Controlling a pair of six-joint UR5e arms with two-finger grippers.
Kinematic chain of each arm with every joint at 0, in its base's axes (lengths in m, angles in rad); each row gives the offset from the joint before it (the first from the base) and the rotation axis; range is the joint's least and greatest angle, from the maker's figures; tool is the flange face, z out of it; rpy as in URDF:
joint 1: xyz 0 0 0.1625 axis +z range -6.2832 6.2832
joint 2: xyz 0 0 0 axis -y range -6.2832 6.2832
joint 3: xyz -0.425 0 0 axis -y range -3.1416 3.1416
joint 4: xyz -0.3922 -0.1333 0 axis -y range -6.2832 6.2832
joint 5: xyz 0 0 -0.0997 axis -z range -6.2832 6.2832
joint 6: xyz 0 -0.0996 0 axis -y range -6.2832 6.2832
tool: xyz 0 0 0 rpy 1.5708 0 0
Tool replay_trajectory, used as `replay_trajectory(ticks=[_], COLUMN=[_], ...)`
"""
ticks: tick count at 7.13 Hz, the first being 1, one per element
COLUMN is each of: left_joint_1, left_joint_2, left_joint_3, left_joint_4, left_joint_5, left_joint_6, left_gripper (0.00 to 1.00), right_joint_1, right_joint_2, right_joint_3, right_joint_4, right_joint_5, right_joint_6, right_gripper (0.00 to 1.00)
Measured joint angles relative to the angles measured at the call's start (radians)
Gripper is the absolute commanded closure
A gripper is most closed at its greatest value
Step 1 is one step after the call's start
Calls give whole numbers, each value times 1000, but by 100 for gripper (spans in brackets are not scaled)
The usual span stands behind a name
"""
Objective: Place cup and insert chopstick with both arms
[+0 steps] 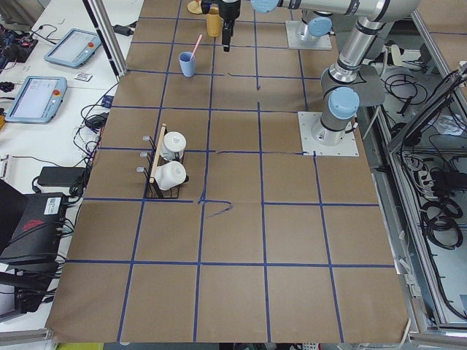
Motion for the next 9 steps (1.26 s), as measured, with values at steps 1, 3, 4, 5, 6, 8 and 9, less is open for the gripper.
replay_trajectory(ticks=[1, 3, 4, 5, 6, 8, 9], left_joint_1=[0, 0, 0, 0, 0, 0, 0], left_joint_2=[0, 0, 0, 0, 0, 0, 0], left_joint_3=[0, 0, 0, 0, 0, 0, 0], left_joint_4=[0, 0, 0, 0, 0, 0, 0], left_joint_5=[0, 0, 0, 0, -1, -1, -1], left_joint_6=[0, 0, 0, 0, 0, 0, 0], left_gripper=[0, 0, 0, 0, 0, 0, 0], right_joint_1=[-1, -2, -2, -3, -3, -3, -3], right_joint_2=[3, 22, 36, 45, 57, 89, 113], right_joint_3=[1, 1, -10, -23, -34, -82, -134], right_joint_4=[-19, -43, -46, -45, -43, -5, 47], right_joint_5=[2, 3, 3, 4, 5, 3, 3], right_joint_6=[-1, -1, -2, -2, 0, 43, 87], right_gripper=[0, 0, 0, 0, 0, 0, 0])
